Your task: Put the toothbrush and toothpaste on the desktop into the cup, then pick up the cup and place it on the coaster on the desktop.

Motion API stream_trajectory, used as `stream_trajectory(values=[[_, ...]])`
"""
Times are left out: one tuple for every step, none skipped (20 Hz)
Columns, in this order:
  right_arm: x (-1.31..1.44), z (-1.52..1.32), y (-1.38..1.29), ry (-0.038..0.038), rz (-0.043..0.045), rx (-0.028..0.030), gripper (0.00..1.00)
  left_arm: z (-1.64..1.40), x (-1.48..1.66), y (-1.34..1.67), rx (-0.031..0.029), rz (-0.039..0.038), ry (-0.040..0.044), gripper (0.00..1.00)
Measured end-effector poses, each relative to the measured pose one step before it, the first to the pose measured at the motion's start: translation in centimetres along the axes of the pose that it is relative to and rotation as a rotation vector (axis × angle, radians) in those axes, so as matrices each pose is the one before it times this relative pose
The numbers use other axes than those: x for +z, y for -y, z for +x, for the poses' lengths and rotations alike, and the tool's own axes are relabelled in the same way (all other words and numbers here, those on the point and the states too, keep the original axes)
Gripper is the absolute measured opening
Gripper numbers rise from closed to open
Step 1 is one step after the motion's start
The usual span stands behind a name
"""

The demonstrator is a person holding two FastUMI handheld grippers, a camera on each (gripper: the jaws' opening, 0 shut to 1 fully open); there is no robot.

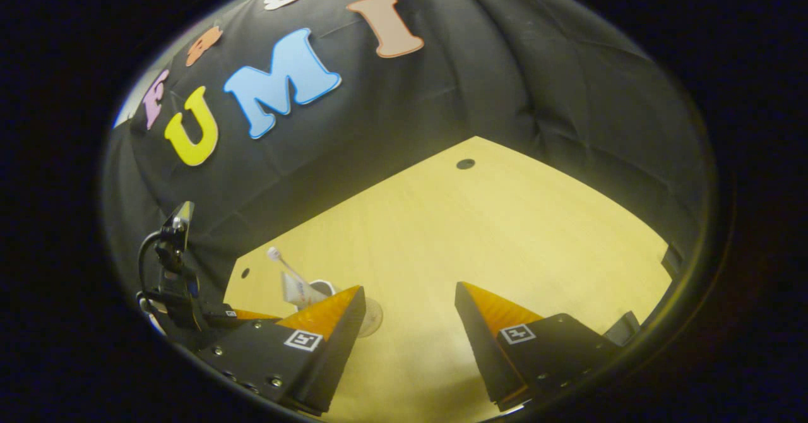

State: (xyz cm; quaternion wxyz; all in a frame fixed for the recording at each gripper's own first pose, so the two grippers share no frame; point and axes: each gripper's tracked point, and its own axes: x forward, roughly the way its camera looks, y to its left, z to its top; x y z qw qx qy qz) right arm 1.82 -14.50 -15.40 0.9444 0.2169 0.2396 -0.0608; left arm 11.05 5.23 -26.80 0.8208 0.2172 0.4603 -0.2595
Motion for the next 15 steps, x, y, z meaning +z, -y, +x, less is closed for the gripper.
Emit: stream_trajectory(values=[[0.256,-0.422,-0.989,0.00208,-0.02116,0.01079,0.86,-1.236,0.134,-1.071,0.02844,-0.02320,0.03530,0.38],[0.210,-0.445,-1.041,0.00584,-0.01917,0.01203,0.87,-1.162,0.285,-0.804,0.02698,-0.02747,0.03624,0.37],[0.515,-0.471,-1.052,0.01081,-0.01617,0.01282,0.87,-1.517,0.629,-0.668,0.02528,-0.03183,0.04330,0.37],[0.480,-0.482,-1.187,0.01043,-0.01518,0.01519,0.86,-1.555,0.763,-0.589,0.02258,-0.03258,0.04207,0.37],[0.676,-0.458,-1.265,0.01083,-0.01775,0.01507,0.86,-1.359,1.031,-0.487,0.02501,-0.02998,0.03950,0.37],[0.687,-0.497,-1.216,0.01372,-0.01968,0.01803,0.86,-1.318,0.987,-0.642,0.02666,-0.02635,0.04109,0.37],[0.898,-0.468,-1.415,0.01488,-0.01773,0.02071,0.86,-1.476,1.030,-0.529,0.02270,-0.02171,0.04500,0.37],[0.950,-0.345,-1.287,0.01707,-0.01471,0.02162,0.87,-1.584,1.163,-0.485,0.02102,-0.02189,0.03934,0.36],[0.938,-0.430,-1.258,0.01760,-0.01368,0.01852,0.87,-1.310,1.197,-0.401,0.01421,-0.02354,0.03436,0.36],[1.039,-0.320,-1.072,0.01949,-0.01265,0.01835,0.87,-1.356,1.310,-0.248,0.01152,-0.02509,0.03779,0.36],[1.028,-0.537,-1.120,0.02166,-0.01435,0.01702,0.87,-1.128,1.531,-0.257,0.01101,-0.02064,0.03824,0.36],[1.143,-0.278,-0.951,0.02196,-0.01672,0.01435,0.87,-1.173,1.403,-0.465,0.01463,-0.01530,0.03530,0.36],[1.038,-0.261,-0.816,0.02103,-0.01848,0.01241,0.86,-0.858,1.445,-0.446,0.01804,-0.01381,0.03597,0.36],[1.023,-0.264,-0.717,0.02121,-0.01640,0.01192,0.86,-0.915,1.347,-0.577,0.01888,-0.01703,0.03742,0.36],[1.105,-0.302,-0.683,0.02261,-0.01442,0.00895,0.86,-0.816,1.523,-0.546,0.01875,-0.01927,0.03956,0.36]])
